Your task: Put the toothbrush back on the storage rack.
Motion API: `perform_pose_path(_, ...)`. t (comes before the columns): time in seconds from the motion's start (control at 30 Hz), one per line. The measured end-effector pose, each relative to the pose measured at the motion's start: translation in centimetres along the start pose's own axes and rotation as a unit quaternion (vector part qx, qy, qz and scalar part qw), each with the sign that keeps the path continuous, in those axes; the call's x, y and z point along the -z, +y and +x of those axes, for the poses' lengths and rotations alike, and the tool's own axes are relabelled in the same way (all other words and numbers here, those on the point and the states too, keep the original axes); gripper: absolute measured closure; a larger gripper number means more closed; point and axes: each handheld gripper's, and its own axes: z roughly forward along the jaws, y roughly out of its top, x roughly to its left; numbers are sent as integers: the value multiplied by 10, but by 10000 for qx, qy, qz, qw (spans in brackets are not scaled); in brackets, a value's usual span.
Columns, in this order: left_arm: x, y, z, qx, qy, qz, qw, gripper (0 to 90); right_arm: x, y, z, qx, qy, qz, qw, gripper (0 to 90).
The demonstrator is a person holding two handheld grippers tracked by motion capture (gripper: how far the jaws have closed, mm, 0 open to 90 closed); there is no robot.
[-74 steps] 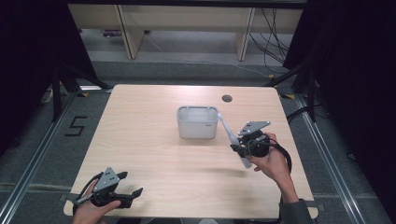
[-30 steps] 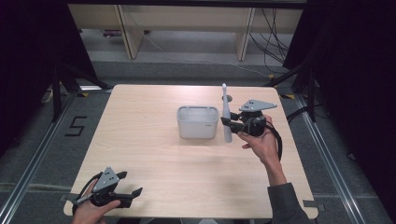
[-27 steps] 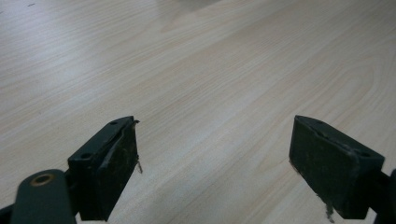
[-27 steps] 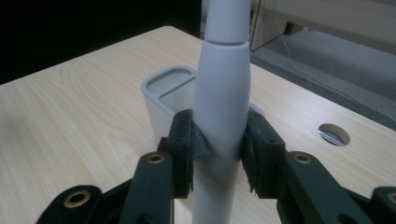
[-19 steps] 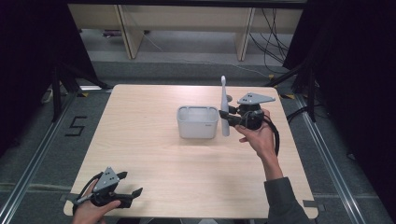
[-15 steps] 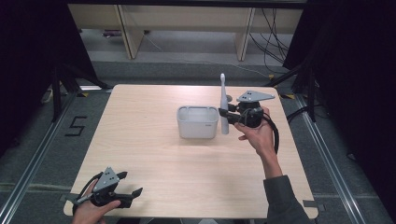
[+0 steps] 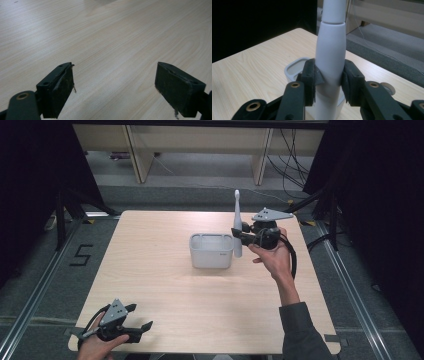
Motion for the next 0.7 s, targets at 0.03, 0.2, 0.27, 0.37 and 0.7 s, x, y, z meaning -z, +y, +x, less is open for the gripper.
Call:
perform_pose_path(0.03,0,0,0,-18,12,7,10000,149,-1,3,-1,2,62,-9,10000,667)
perform_pose_path(0.2,0,0,1,-24,7,23,10000,149,-4,9,-2,-8,46,-64,10000,667)
perform_pose_path(0.27,0,0,0,-14,0,2,10000,149,-7,11,0,-96,36,-89,9999,667)
perform_pose_path(0.37,0,0,0,-13,-3,-13,10000,149,-13,15,-1,-20,38,-83,10000,667)
perform_pose_path(0.7,0,0,0,0,-13,-25,10000,148,-27,18,-5,-107,-42,-81,9999,667)
